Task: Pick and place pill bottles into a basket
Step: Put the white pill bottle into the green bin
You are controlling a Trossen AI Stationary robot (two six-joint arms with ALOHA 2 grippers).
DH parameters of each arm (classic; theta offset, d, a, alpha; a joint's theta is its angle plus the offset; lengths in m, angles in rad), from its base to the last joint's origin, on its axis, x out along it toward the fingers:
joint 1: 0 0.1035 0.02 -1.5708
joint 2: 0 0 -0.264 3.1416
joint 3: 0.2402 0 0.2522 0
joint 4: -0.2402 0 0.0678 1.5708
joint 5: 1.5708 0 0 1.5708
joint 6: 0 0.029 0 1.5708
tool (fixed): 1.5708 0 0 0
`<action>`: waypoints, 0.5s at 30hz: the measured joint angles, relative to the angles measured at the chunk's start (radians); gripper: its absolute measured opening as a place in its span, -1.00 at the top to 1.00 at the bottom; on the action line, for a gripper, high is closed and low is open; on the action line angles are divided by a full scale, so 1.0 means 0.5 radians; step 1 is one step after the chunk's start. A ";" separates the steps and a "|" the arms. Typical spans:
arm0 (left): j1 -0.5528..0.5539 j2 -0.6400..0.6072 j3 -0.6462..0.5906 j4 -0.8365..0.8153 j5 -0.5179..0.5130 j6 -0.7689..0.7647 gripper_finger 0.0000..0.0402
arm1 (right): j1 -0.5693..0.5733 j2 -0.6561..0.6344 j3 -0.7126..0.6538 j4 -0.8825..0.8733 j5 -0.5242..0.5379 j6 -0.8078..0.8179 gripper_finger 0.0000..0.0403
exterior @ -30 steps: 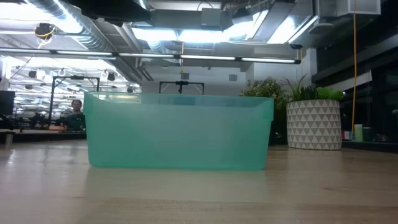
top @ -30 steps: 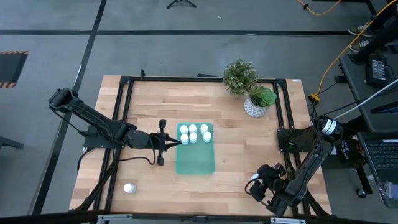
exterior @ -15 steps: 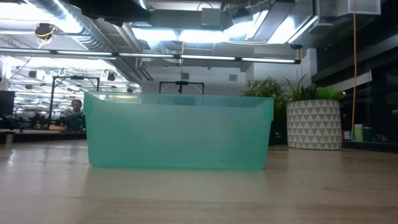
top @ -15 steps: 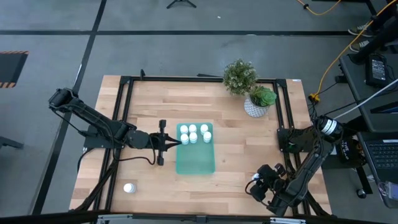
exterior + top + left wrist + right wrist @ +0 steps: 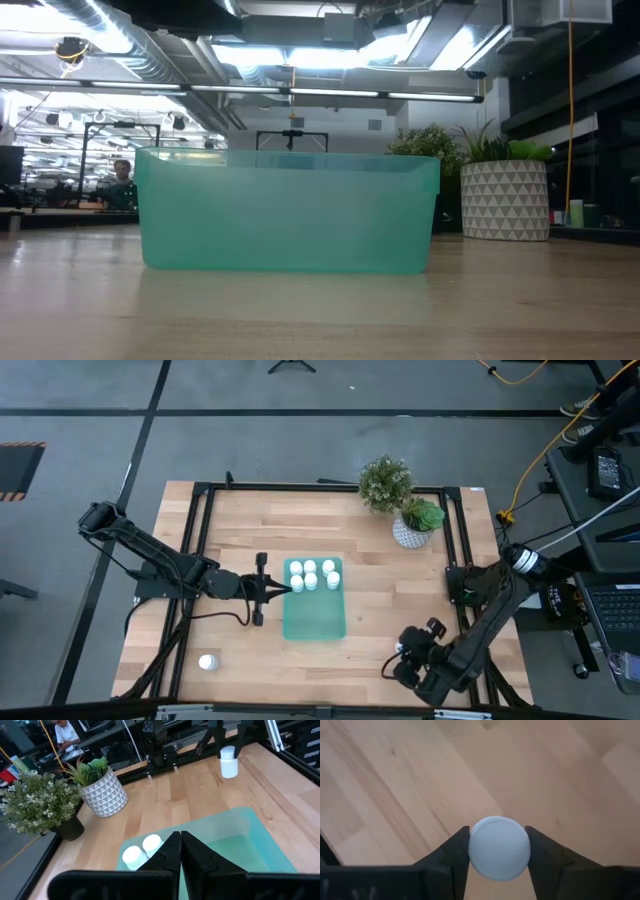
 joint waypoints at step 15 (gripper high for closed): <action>0.000 0.000 -0.001 0.001 -0.001 0.040 0.97 | -0.435 -0.321 0.073 0.310 0.091 -1.230 0.24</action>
